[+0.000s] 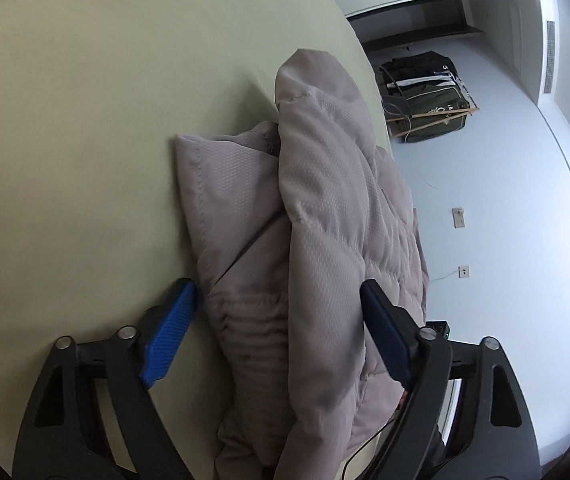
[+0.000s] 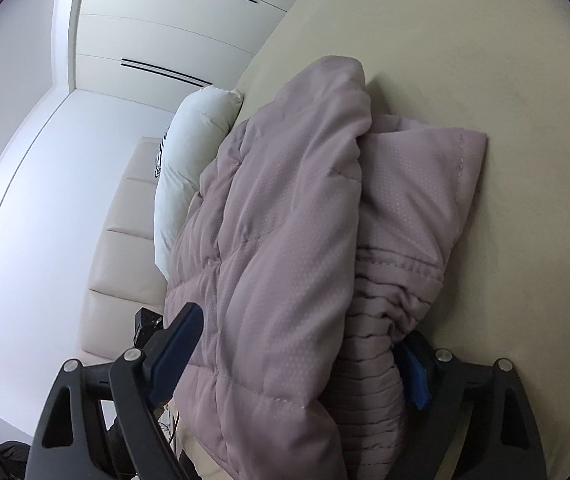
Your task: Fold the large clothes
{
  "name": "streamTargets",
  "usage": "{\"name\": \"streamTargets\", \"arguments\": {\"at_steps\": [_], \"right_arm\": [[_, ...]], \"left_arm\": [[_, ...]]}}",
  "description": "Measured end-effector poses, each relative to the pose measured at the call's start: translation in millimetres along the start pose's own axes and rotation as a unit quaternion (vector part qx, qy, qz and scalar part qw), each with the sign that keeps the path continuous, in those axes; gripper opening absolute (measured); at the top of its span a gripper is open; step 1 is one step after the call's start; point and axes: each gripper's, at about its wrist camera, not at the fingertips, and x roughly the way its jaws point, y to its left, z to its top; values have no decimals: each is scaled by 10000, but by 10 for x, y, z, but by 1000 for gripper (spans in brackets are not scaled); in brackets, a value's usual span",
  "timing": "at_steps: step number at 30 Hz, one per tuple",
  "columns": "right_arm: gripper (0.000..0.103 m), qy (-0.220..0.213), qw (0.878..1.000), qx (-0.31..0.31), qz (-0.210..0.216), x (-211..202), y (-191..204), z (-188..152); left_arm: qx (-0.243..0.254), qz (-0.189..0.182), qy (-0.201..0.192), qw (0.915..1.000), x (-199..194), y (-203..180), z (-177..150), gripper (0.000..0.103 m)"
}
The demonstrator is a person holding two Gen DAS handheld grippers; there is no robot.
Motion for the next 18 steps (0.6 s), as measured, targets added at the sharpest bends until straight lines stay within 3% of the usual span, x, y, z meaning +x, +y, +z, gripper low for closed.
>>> {"name": "streamTargets", "arguments": {"at_steps": [4, 8, 11, 13, 18], "right_arm": [[85, 367, 9990, -166, -210, 257, 30, 164], [75, 318, 9987, -212, -329, 336, 81, 214], [60, 199, 9986, -282, -412, 282, 221, 117], [51, 88, 9978, -398, -517, 212, 380, -1], [46, -27, 9957, -716, -593, -27, 849, -387]], "left_arm": [[-111, -65, 185, 9997, 282, 5, 222, 72], [-162, -83, 220, 9996, 436, -14, 319, 49], [-129, -157, 171, 9996, 365, -45, 250, 33], [-77, -144, 125, 9998, 306, -110, 205, 28], [51, -290, 11, 9996, -102, -261, -47, 24]]}}
